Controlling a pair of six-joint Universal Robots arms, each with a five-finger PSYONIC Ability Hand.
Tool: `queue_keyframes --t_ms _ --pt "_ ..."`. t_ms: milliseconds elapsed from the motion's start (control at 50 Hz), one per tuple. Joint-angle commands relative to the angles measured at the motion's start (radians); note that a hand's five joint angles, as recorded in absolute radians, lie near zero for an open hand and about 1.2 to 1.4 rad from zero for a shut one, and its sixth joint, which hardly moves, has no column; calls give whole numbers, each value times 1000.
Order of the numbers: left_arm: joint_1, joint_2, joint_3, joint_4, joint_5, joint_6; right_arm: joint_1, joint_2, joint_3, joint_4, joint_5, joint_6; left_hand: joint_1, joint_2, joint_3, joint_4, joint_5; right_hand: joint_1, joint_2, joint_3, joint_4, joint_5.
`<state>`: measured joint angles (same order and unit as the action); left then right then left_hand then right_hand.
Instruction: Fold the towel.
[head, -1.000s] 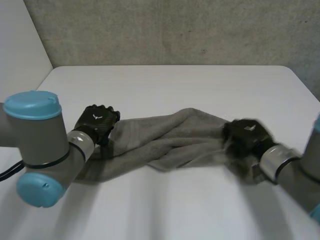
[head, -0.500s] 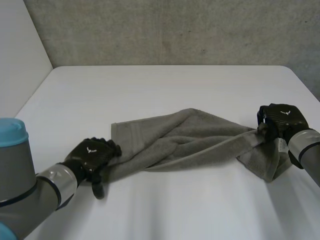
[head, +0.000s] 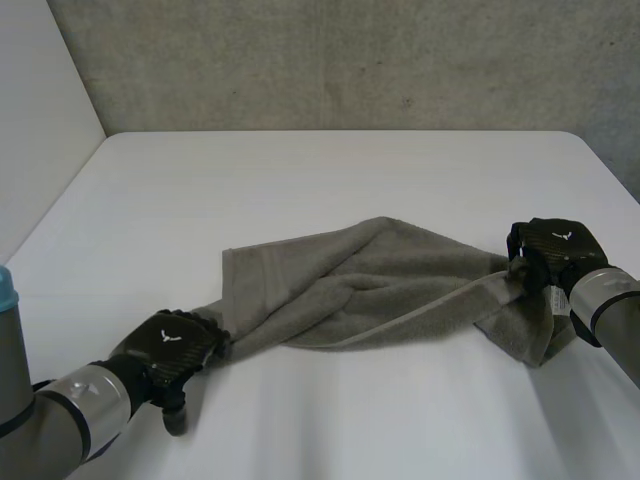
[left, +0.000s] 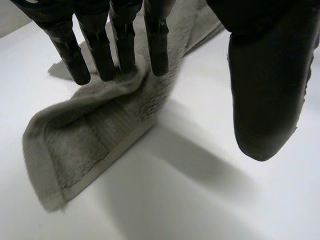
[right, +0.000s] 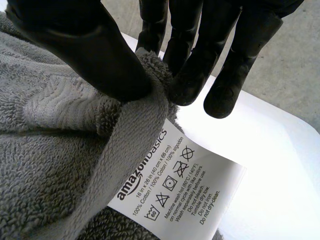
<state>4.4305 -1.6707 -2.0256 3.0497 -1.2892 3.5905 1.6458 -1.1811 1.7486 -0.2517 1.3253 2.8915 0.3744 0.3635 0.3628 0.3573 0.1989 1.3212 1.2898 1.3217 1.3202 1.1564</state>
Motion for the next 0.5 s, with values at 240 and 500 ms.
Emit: queue_keyframes --t_ms 240,500 --pt "7 -40 4 -2 42 4 2 3 3 0 -1 0 4 14 15 21 4 75 106 75 76 65" --pt "10 -139 87 26 39 2 2 5 5 0 -1 -1 -5 6 6 12 -4 75 106 75 76 65"
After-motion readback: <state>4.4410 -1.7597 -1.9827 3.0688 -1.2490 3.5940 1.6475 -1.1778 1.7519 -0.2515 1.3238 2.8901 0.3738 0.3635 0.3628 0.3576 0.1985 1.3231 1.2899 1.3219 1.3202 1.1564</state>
